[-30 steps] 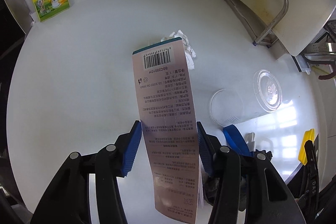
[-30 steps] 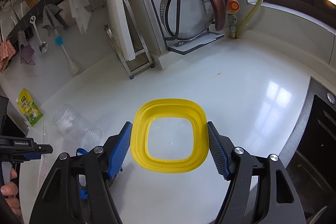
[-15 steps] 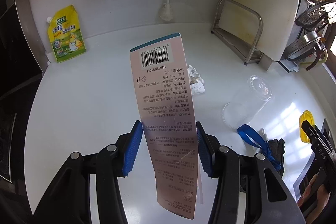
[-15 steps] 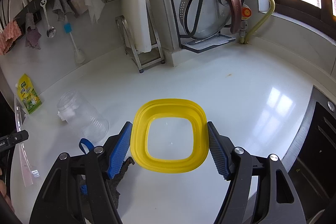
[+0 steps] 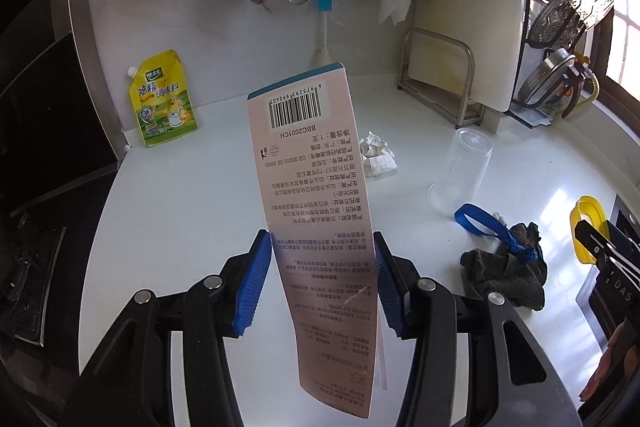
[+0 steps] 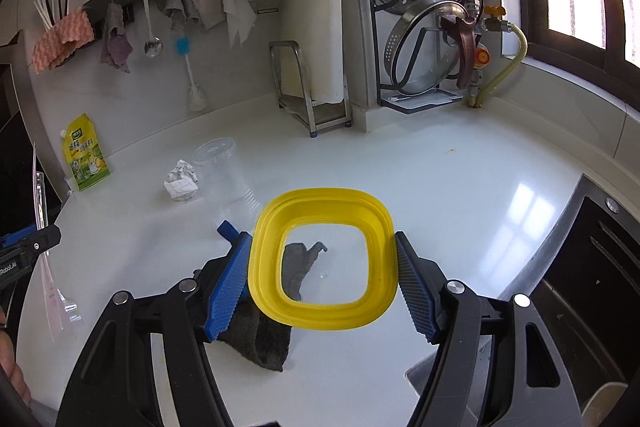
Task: Collect trash
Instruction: 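Carry the receipt and yellow lid over the grey bin with both grippers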
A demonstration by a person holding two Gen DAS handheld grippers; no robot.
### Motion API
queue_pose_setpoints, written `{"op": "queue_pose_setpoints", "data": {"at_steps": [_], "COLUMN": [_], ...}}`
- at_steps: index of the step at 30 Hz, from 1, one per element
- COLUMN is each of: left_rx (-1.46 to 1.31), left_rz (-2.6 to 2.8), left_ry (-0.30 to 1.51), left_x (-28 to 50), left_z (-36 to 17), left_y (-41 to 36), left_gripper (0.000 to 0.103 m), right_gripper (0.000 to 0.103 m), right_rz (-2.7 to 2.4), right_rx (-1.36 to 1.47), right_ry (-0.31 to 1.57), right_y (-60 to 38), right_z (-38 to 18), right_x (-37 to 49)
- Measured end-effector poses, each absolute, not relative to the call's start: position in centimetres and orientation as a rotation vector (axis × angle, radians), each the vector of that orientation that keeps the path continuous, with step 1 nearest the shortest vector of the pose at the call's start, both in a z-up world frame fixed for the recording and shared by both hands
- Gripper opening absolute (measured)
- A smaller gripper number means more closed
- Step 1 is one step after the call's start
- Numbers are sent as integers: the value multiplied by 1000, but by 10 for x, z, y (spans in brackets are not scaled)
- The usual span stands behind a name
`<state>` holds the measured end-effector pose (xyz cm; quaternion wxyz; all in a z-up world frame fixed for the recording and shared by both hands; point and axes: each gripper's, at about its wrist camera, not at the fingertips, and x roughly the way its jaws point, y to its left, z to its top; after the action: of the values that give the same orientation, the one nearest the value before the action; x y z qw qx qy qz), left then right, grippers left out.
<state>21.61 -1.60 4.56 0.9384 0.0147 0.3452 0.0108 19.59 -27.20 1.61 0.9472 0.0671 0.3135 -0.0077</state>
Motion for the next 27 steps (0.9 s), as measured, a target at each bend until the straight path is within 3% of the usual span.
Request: {"op": "queue_pose_setpoints", "data": {"at_steps": [15,27], "left_rx": [86,103], "left_rz": [-53,-202], "left_ry": [556,598], "left_x": [80,16], "left_z": [58,30], "left_y": [-20,-46], "left_gripper": [49,49], "right_gripper": [67,67], "right_rz": [-25,-44], "right_rx": [146,122], "right_ry": [601,650], "right_y": [-231,-228], "right_z": [11,-16], "right_x": [52,-29]}}
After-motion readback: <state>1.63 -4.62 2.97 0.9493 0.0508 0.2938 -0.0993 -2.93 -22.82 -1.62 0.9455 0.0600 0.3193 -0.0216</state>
